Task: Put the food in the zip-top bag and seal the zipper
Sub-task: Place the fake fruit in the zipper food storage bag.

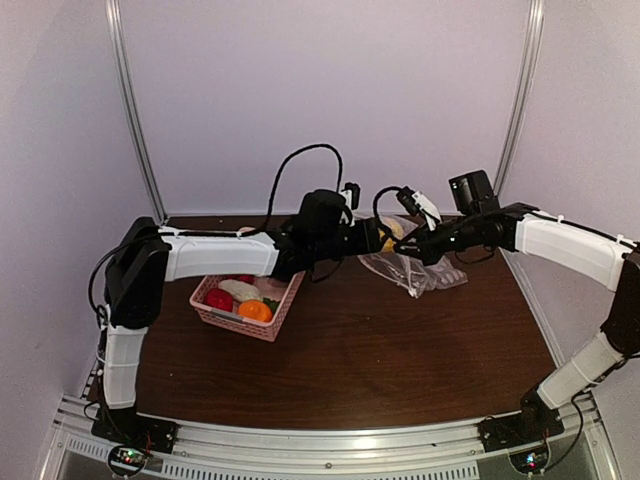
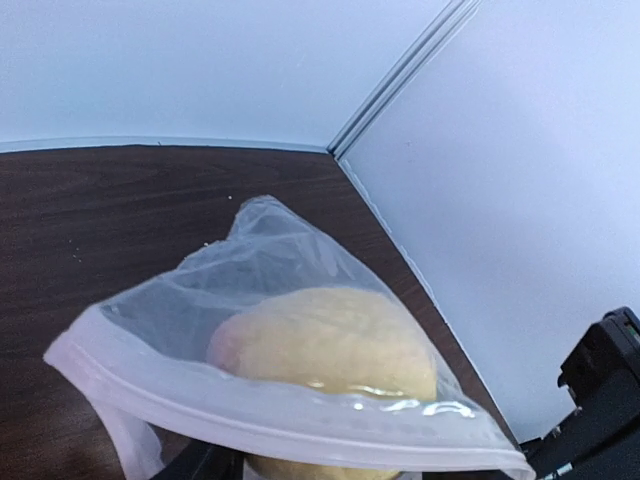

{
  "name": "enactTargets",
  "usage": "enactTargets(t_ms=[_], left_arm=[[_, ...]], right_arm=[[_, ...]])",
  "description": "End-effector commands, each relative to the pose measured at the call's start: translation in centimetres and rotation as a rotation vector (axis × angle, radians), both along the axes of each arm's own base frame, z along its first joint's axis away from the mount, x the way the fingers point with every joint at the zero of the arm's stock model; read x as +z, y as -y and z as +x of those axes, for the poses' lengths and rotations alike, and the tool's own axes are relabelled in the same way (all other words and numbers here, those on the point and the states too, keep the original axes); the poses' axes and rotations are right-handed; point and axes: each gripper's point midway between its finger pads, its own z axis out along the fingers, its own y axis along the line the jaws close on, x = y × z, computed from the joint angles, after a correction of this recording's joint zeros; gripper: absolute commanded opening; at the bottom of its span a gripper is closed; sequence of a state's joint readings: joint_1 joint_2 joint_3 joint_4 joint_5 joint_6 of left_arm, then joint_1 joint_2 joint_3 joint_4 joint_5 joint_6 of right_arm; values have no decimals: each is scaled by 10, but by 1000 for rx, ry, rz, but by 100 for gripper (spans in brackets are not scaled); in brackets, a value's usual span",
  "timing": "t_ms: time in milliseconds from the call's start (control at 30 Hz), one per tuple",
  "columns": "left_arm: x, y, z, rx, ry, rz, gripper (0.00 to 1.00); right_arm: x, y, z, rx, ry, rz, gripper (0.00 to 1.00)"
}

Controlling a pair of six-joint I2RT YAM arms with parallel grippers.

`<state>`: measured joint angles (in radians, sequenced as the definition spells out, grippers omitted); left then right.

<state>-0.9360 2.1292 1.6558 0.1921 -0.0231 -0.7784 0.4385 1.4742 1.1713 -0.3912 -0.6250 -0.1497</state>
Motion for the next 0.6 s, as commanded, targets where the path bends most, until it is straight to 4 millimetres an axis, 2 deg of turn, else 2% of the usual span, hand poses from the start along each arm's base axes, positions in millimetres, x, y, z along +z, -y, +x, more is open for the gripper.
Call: enactTargets(t_ms=[0, 167, 300, 433, 567], left_arm=[[-14, 7, 8, 32, -63, 17, 41], [16, 24, -3, -82, -12, -71, 63], [40, 24, -10, -123, 42, -86, 76], [74, 27, -28, -213, 113, -144, 84], [118, 32, -62, -360, 191, -205, 82]], right_arm=[[22, -1, -10, 29, 9, 83, 0], [29, 16, 2, -44, 25, 110, 0], [29, 35, 16, -115, 25, 127, 0], [27, 49, 23, -154, 25, 126, 0], [25, 55, 27, -179, 29, 127, 0]])
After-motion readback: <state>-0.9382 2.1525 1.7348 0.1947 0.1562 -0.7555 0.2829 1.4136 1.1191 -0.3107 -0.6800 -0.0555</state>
